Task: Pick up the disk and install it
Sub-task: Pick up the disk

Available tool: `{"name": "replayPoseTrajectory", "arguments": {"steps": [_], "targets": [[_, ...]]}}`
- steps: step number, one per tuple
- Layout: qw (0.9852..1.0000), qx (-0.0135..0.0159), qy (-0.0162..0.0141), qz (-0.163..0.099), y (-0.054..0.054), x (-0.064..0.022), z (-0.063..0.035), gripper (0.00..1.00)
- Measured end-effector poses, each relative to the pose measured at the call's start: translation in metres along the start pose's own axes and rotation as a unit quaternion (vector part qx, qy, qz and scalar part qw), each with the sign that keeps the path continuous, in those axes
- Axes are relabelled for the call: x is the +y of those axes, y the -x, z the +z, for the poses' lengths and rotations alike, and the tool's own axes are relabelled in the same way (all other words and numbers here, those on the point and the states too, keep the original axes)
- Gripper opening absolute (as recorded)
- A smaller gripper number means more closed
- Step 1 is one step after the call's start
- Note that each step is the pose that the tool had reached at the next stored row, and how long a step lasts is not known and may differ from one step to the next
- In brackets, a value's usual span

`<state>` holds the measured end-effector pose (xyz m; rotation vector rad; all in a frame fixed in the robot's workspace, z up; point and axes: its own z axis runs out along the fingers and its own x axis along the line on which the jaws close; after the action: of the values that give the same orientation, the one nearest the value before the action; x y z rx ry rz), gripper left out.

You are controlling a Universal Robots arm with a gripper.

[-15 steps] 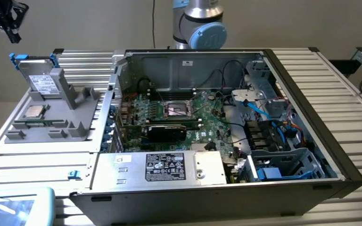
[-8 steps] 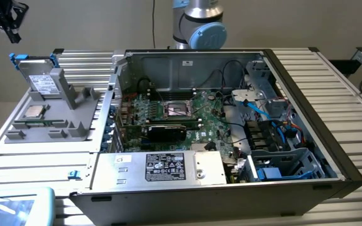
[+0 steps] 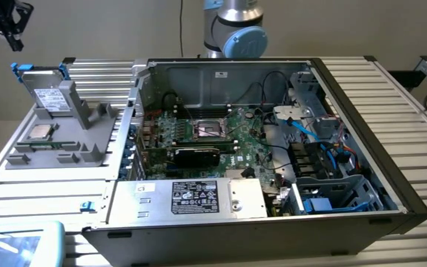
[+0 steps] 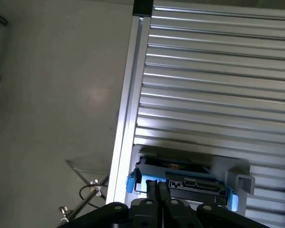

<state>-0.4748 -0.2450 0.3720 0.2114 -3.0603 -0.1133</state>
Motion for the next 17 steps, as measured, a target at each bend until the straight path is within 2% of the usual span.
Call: {"name": "replayPoseTrajectory", "arguments": {"steps": [5,9,13,17], "targets": [[0.9990,0.0036,-0.0030,-0.045,0.0000,0.0000,0.0000,0.11],[0.9966,0.0065,-0.0054,-0.081,0.0000,0.0000,-0.0001,0.11],[0.9931,0.0092,-0.0077,-0.117,0.0000,0.0000,-0.0001,0.11],[0.9880,0.0120,-0.0100,-0.154,0.0000,0.0000,0.0000,0.11]]}}
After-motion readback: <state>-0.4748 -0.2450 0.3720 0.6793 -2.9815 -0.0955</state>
